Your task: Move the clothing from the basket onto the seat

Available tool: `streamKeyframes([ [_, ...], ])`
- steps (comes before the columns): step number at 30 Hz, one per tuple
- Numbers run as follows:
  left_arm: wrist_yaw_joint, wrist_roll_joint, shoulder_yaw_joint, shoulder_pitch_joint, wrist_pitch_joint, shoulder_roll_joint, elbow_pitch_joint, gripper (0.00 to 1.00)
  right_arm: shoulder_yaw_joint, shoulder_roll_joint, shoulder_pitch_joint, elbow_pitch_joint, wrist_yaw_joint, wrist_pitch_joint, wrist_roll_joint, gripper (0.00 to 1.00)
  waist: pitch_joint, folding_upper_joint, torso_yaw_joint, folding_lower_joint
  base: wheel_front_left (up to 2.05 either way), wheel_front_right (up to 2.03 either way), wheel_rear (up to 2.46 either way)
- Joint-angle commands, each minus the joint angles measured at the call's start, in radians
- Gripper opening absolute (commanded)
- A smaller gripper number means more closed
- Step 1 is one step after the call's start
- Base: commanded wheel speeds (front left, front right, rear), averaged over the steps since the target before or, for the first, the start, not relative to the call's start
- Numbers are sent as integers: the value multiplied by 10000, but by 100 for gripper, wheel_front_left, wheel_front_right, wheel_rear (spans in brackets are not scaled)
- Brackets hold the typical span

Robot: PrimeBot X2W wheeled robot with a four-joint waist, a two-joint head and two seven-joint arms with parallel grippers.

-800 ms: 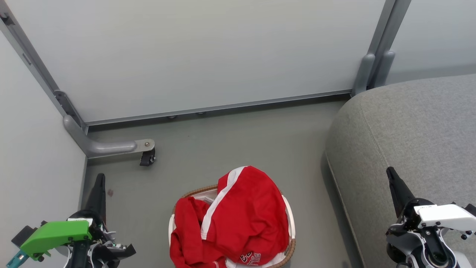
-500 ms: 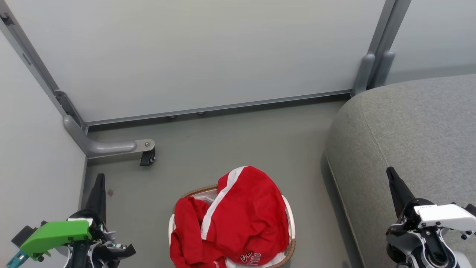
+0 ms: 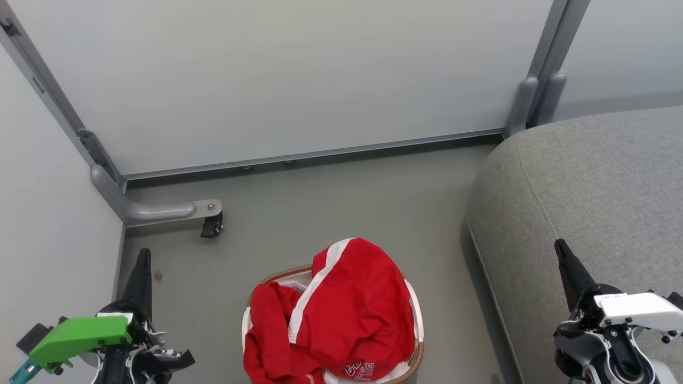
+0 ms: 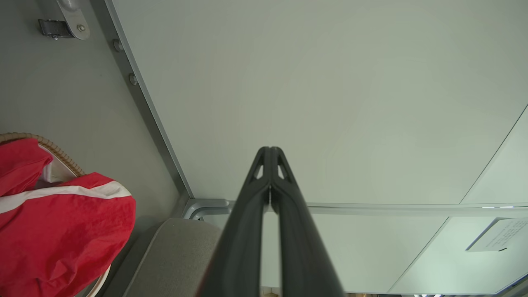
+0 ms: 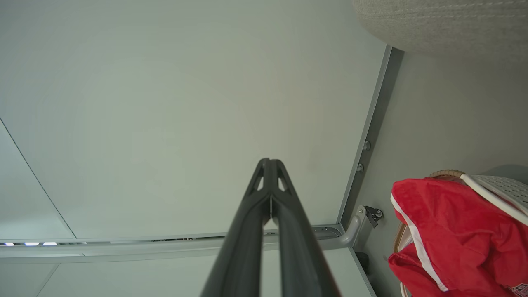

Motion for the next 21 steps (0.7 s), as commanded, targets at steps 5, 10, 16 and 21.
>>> streamKeyframes([
  [5, -54, -25, 17, -116, 23, 64, -8, 0, -17, -61, -75, -24, -4, 26, 36, 0, 0, -1, 0, 0, 0, 0, 0],
  [10, -54, -25, 17, -116, 23, 64, -7, 0, -17, -61, -75, -24, -4, 26, 36, 0, 0, -1, 0, 0, 0, 0, 0],
  [16, 11, 6, -7, 36, -19, -21, 116, 100, 6, 30, 45, 82, -2, -5, -7, 100, 1, -1, 0, 0, 0, 0, 0],
  [21, 15, 152, -64, 123, -196, -40, 350, 100, 116, 44, 131, 174, -4, -172, -169, 100, 8, -1, 5, 0, 0, 0, 0],
])
